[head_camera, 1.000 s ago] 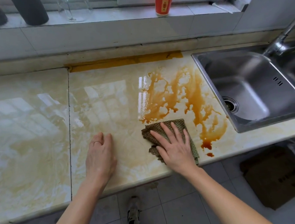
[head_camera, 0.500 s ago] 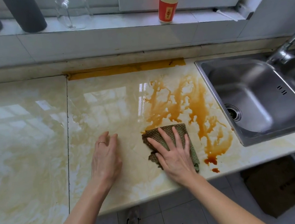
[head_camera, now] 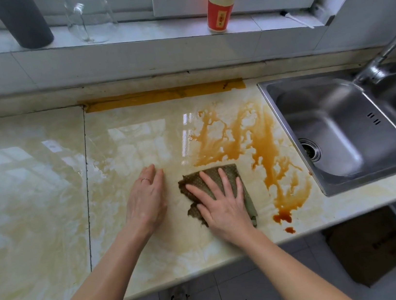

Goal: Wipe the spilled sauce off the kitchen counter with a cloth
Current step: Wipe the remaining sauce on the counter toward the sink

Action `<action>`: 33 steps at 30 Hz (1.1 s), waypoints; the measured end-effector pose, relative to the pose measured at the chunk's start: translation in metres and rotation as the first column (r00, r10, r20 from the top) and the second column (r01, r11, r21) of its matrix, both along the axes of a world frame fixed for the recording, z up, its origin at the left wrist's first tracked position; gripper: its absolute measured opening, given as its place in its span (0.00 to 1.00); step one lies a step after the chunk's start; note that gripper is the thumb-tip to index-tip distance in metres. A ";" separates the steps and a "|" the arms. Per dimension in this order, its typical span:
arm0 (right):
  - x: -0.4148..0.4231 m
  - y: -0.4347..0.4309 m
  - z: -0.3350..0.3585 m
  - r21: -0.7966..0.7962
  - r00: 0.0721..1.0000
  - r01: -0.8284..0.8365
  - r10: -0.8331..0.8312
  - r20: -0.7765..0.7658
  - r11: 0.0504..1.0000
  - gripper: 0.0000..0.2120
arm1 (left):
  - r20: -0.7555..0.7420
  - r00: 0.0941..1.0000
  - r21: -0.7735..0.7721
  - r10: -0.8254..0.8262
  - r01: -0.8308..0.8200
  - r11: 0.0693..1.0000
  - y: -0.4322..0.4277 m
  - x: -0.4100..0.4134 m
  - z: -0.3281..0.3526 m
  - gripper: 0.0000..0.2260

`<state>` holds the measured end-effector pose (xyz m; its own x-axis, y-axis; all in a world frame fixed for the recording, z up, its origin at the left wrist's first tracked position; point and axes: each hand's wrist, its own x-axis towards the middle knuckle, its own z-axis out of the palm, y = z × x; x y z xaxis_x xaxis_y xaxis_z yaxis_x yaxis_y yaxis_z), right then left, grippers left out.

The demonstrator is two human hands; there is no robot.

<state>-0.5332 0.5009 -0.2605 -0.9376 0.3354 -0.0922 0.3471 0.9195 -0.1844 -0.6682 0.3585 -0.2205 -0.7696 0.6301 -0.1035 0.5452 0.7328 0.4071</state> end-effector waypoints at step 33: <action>-0.083 0.020 0.007 -0.030 0.979 0.192 -0.189 0.078 0.981 0.25 | -0.008 0.998 -0.003 0.059 -0.059 0.998 0.009 -0.032 0.010 0.27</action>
